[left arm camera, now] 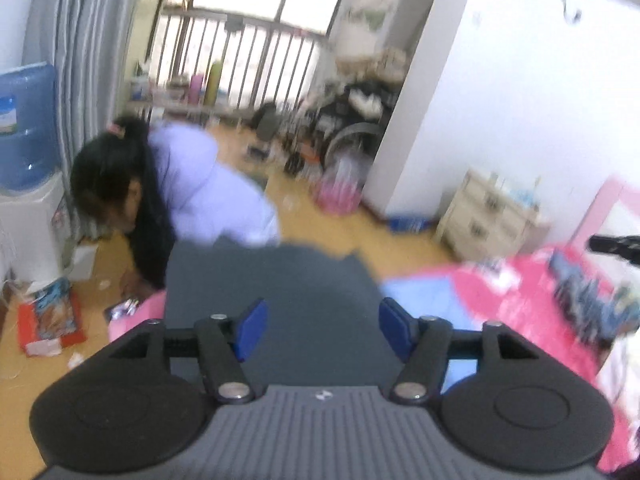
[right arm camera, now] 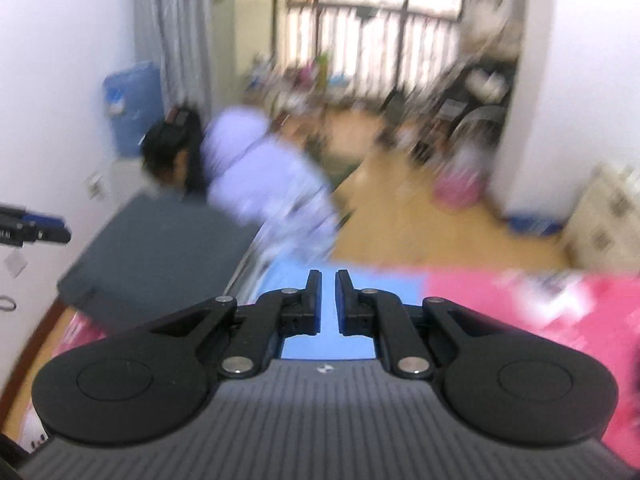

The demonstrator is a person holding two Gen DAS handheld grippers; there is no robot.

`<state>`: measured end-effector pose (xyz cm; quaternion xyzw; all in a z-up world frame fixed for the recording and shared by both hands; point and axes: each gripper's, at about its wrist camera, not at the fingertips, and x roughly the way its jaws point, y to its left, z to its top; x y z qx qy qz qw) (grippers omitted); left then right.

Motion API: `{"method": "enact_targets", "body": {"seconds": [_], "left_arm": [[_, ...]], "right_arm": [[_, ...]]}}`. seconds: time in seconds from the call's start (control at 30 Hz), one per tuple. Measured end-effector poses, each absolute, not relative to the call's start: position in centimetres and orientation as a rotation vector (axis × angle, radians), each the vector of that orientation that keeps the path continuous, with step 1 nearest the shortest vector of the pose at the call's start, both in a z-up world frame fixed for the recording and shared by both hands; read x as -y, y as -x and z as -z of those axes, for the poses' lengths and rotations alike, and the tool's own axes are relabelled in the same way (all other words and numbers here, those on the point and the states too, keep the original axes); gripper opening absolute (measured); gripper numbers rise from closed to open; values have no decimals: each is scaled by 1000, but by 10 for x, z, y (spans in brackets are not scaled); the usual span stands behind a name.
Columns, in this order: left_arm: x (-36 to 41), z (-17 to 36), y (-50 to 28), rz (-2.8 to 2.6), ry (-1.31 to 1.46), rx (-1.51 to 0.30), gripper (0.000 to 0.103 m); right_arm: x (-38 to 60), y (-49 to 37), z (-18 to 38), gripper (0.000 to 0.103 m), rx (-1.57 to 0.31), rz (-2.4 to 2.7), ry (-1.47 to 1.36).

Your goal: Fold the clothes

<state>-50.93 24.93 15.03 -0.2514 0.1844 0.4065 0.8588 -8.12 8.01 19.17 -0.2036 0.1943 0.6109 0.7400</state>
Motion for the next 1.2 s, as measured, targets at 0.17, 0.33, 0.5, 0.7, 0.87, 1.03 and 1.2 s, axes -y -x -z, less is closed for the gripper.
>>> {"method": "enact_targets", "body": {"seconds": [0.17, 0.33, 0.5, 0.7, 0.87, 1.03, 1.2], "left_arm": [[-224, -192, 495, -881, 488, -270, 97], [-200, -210, 478, -894, 483, -278, 103], [-175, -199, 475, -954, 523, -346, 103], [-161, -171, 487, -1049, 566, -448, 103], [-164, -151, 501, -1128, 575, -533, 103], [-166, -136, 504, -1228, 491, -633, 103], [-170, -126, 504, -1250, 536, -657, 103]], "right_arm": [[-37, 84, -309, 7, -269, -1295, 501], [-20, 113, -351, 31, -454, -1400, 429], [-50, 164, -272, 56, -808, -1467, 347], [-79, 234, -163, 60, -933, -1278, 389], [-90, 282, -134, 81, -929, -1209, 453], [-97, 297, -137, 85, -866, -1199, 514], [-96, 295, -130, 87, -865, -1146, 504]]}}
